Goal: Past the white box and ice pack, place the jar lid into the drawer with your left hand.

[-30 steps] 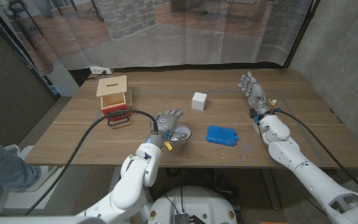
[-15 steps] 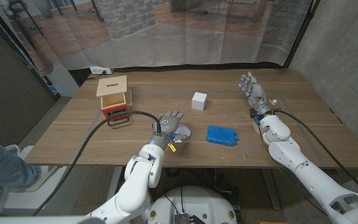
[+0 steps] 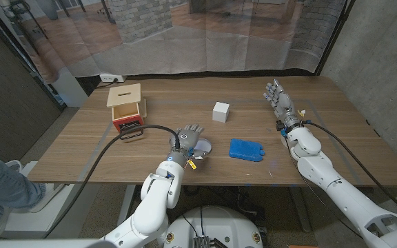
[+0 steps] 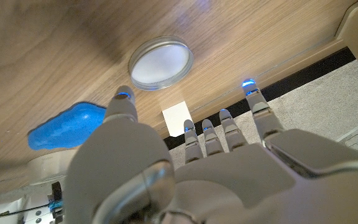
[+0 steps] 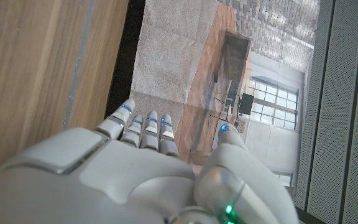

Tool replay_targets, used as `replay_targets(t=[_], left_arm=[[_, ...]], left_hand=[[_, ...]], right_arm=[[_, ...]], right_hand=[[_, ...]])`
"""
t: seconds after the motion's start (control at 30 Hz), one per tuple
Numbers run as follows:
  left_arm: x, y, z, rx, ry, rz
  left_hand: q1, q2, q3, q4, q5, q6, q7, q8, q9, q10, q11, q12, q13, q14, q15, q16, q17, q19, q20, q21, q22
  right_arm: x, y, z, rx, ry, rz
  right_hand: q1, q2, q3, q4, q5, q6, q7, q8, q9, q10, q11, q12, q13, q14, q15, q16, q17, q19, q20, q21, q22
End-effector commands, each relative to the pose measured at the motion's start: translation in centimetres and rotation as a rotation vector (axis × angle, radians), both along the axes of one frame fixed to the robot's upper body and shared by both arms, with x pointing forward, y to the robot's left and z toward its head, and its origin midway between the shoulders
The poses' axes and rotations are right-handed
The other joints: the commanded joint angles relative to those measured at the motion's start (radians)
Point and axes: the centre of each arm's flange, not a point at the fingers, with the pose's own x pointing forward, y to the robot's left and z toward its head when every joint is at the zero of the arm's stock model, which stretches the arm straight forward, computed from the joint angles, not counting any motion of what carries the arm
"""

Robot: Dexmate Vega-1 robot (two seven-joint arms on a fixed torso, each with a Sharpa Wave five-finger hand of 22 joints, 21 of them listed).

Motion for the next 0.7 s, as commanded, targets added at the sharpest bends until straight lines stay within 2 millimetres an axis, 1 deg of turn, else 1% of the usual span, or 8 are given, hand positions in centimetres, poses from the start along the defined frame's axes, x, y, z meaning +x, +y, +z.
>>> replay_targets(t=[0.03,0.3,0.33,0.4,0.5,0.57,0.7], left_arm=[[1.07,-0.43,-0.37,-0.022,0.023,-0.040],[1.66,-0.59,-0.89,-0.056,0.052,-0.074],[1.71,-0.62,-0.94,-0.056,0.053,-0.076],[1.76,-0.66,-1.01,-0.059,0.057,-0.080],[1.77,-0.68,-1.04,-0.058,0.059,-0.078],[1.77,-0.68,-1.05,-0.056,0.060,-0.074],[1.83,-0.69,-1.05,-0.053,0.063,-0.068]], left_hand=[[0.008,0.001,-0.002,0.000,-0.002,0.005,-0.002,0.004,0.005,0.001,-0.010,0.006,0.001,0.008,-0.003,0.000,0.004,0.005,-0.001,-0.005,0.002],[0.009,0.001,-0.004,0.001,-0.002,0.005,0.003,0.003,0.005,0.003,-0.008,0.007,0.001,0.008,-0.004,-0.001,0.005,0.005,-0.001,-0.008,0.002],[0.009,0.002,-0.004,0.002,-0.003,0.005,0.002,0.003,0.005,0.004,-0.005,0.007,0.001,0.009,-0.004,0.000,0.005,0.005,-0.001,-0.008,0.002],[0.009,0.002,-0.004,0.002,-0.003,0.005,0.002,0.003,0.005,0.004,-0.007,0.007,0.001,0.010,-0.004,0.000,0.005,0.005,-0.001,-0.009,0.002],[0.009,0.003,-0.005,0.003,-0.003,0.005,0.003,0.002,0.005,0.005,-0.002,0.007,0.001,0.011,-0.003,0.000,0.005,0.006,-0.001,-0.011,0.002],[0.010,0.004,-0.005,0.003,-0.004,0.006,0.003,0.002,0.005,0.006,-0.006,0.007,0.001,0.011,-0.003,0.000,0.005,0.006,-0.001,-0.012,0.002],[0.010,0.005,-0.006,0.004,-0.004,0.007,0.005,0.002,0.005,0.005,-0.003,0.006,0.001,0.013,-0.002,0.000,0.005,0.006,-0.001,-0.014,0.002]], right_arm=[[-0.32,-0.36,-0.49,0.004,0.005,-0.012],[-0.22,-0.26,-0.61,0.003,0.008,-0.011],[-0.21,-0.24,-0.60,0.002,0.008,-0.011],[-0.15,-0.17,-0.57,0.001,0.008,-0.010],[-0.09,-0.12,-0.55,0.001,0.009,-0.009],[-0.05,-0.11,-0.57,0.002,0.009,-0.008],[0.02,-0.12,-0.64,0.003,0.011,-0.009]], right_hand=[[-0.003,0.006,0.001,-0.003,0.004,0.002,-0.003,0.001,0.005,0.010,0.000,0.001,0.004,0.011,0.000,0.006,0.006,0.003,0.000,0.003,0.003],[-0.003,0.006,0.001,-0.003,0.004,0.002,-0.003,0.001,0.005,0.011,0.001,0.001,0.004,0.012,-0.001,0.006,0.006,0.003,0.001,0.003,0.003],[-0.003,0.006,0.001,-0.003,0.004,0.002,-0.004,0.001,0.005,0.011,0.001,0.001,0.004,0.012,-0.001,0.006,0.006,0.003,0.001,0.003,0.003],[-0.003,0.006,0.001,-0.004,0.004,0.002,-0.004,0.001,0.005,0.009,0.002,0.000,0.004,0.012,-0.001,0.006,0.006,0.003,0.001,0.003,0.003],[-0.004,0.006,0.001,-0.004,0.004,0.001,-0.003,0.001,0.005,0.011,0.002,0.001,0.004,0.012,0.000,0.006,0.006,0.003,0.001,0.003,0.003],[-0.004,0.006,0.000,-0.004,0.004,0.001,-0.003,0.000,0.005,0.010,0.002,0.001,0.004,0.012,-0.001,0.006,0.006,0.003,0.001,0.003,0.003],[-0.004,0.007,0.000,-0.004,0.004,0.002,-0.004,0.001,0.005,0.011,0.001,0.001,0.004,0.012,-0.001,0.006,0.006,0.003,0.001,0.003,0.003]])
